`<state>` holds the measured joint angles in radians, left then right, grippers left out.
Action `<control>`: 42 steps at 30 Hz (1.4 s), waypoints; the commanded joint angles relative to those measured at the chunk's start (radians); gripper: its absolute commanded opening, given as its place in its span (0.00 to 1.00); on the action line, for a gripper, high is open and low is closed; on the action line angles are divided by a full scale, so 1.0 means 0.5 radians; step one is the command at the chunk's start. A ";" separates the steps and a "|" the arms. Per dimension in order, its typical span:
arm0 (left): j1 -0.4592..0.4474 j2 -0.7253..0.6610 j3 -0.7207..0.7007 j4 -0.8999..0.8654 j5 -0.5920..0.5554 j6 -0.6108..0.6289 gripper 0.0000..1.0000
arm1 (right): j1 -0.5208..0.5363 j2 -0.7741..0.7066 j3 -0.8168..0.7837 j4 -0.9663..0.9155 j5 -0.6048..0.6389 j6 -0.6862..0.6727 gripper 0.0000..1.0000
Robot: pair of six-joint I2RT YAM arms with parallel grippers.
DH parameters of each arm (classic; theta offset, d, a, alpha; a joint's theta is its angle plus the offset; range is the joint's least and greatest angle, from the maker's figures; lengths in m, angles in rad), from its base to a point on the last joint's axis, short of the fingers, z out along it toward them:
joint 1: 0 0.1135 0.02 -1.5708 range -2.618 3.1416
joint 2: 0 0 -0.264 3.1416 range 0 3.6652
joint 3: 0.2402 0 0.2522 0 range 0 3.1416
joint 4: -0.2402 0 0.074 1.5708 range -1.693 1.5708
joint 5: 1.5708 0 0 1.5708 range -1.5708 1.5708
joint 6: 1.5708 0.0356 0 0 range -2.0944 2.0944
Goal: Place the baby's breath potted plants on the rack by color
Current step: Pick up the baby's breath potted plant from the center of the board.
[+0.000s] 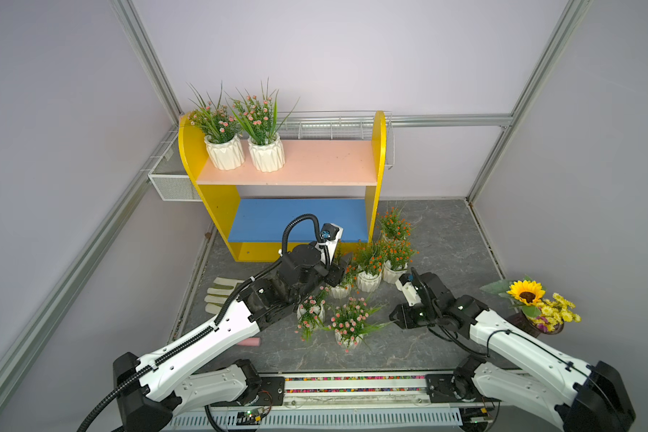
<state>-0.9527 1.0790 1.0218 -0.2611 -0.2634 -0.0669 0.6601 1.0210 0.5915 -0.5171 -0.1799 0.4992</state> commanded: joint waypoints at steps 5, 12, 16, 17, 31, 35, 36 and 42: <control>0.005 -0.120 -0.140 0.037 -0.074 -0.028 0.74 | 0.167 0.204 0.016 0.274 0.067 0.118 0.32; 0.006 -0.148 -0.208 0.059 -0.067 -0.047 0.80 | 0.335 0.326 0.157 0.311 0.135 0.134 0.31; 0.006 -0.175 -0.271 0.094 -0.079 -0.044 0.86 | 0.422 0.358 0.225 0.289 0.174 0.134 0.31; 0.006 -0.184 -0.283 0.101 -0.086 -0.047 0.87 | 0.440 0.370 0.247 0.270 0.191 0.131 0.31; 0.006 -0.172 -0.295 0.081 -0.108 -0.050 0.93 | 0.598 0.503 0.408 0.179 0.277 0.104 0.31; 0.005 -0.159 -0.288 0.059 -0.106 -0.047 0.94 | 0.639 0.552 0.433 0.152 0.311 0.109 0.31; 0.006 -0.163 -0.289 0.059 -0.105 -0.050 0.94 | 0.654 0.562 0.440 0.146 0.322 0.112 0.31; 0.006 -0.182 -0.301 0.050 -0.105 -0.050 0.95 | 0.716 0.635 0.476 0.135 0.356 0.123 0.30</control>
<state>-0.9527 1.0019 0.8822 -0.2302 -0.3000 -0.0776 1.0023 1.3174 0.8097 -0.4221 -0.0250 0.5400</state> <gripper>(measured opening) 0.950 0.305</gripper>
